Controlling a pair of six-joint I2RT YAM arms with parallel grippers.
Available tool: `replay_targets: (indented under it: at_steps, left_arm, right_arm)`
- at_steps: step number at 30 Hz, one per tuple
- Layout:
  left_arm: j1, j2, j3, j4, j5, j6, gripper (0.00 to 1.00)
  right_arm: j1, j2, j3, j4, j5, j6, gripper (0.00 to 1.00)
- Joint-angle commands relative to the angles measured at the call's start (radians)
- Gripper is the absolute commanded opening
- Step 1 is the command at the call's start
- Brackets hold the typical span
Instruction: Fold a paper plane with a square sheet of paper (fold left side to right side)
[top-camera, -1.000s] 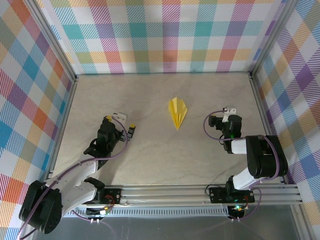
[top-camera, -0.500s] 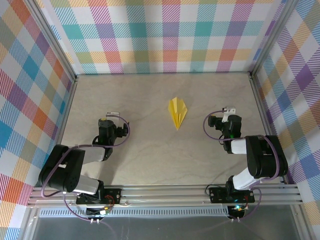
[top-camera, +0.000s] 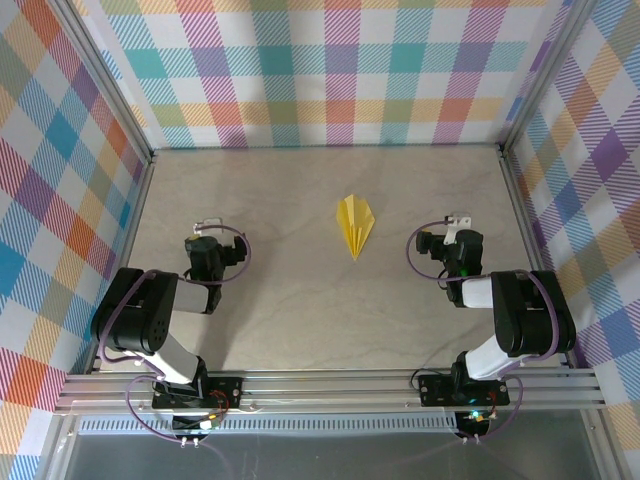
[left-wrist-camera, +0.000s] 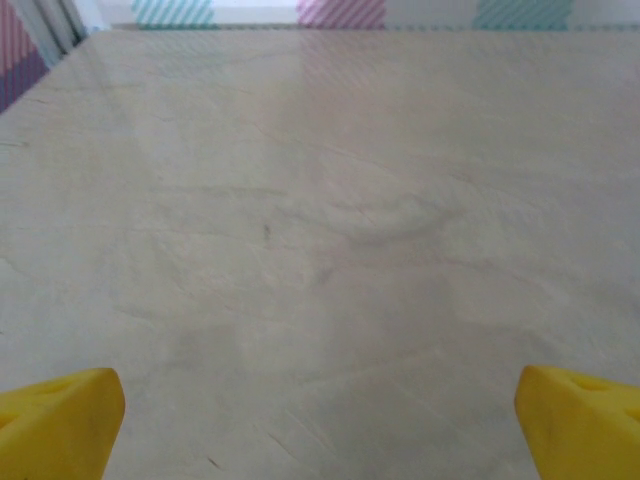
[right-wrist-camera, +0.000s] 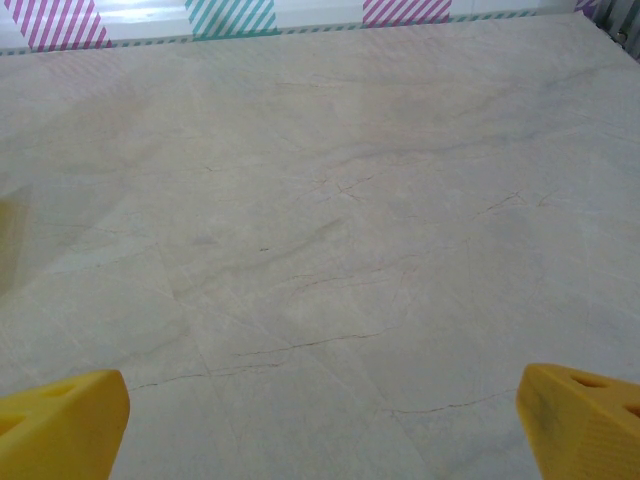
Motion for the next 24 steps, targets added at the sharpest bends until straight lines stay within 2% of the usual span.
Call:
replay_targets:
  at_steps: [1, 24]
  left_arm:
    - [0.016, -0.001, 0.012, -0.006, 0.006, -0.037, 1.0]
    - [0.016, 0.0, 0.014, -0.009, 0.006, -0.037, 1.0]
  right_arm:
    - [-0.003, -0.002, 0.015, 0.013, -0.018, 0.01, 0.99]
    - [-0.003, -0.002, 0.019, 0.007, -0.034, 0.005, 0.99]
